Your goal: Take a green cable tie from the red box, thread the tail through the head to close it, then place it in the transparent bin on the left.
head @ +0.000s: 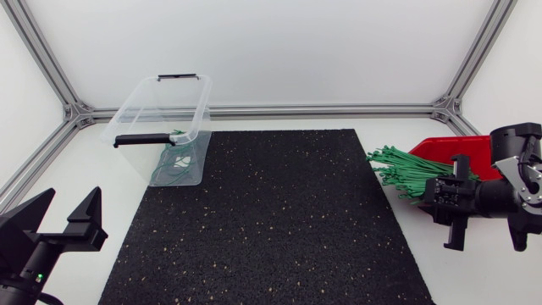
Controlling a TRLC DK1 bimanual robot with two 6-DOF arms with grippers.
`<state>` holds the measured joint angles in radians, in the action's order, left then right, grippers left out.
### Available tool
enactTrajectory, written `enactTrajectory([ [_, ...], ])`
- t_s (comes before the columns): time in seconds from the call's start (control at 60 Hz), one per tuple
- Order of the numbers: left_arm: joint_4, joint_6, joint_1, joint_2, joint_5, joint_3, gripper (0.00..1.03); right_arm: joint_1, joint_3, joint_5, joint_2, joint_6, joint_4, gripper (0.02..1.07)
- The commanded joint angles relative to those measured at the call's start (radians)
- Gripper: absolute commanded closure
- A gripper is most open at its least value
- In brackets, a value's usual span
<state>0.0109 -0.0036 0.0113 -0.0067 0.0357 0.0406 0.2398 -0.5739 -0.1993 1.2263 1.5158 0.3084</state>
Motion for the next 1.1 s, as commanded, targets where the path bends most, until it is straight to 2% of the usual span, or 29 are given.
enactTrajectory([
  [0.0, -0.009, -0.013, -0.005, -0.004, 0.009, -0.041, 0.04, 0.004, -0.006, 0.017, 0.018, 0.03, -0.017, 0.78],
  [0.417, -0.009, -0.013, -0.005, -0.004, 0.009, -0.041, 0.04, -0.027, 0.008, 0.061, 0.006, 0.063, -0.038, 0.82],
  [1.083, -0.009, -0.013, -0.007, -0.004, 0.009, -0.041, 0.04, -0.045, 0.02, 0.093, -0.007, 0.089, -0.04, 0.96],
])
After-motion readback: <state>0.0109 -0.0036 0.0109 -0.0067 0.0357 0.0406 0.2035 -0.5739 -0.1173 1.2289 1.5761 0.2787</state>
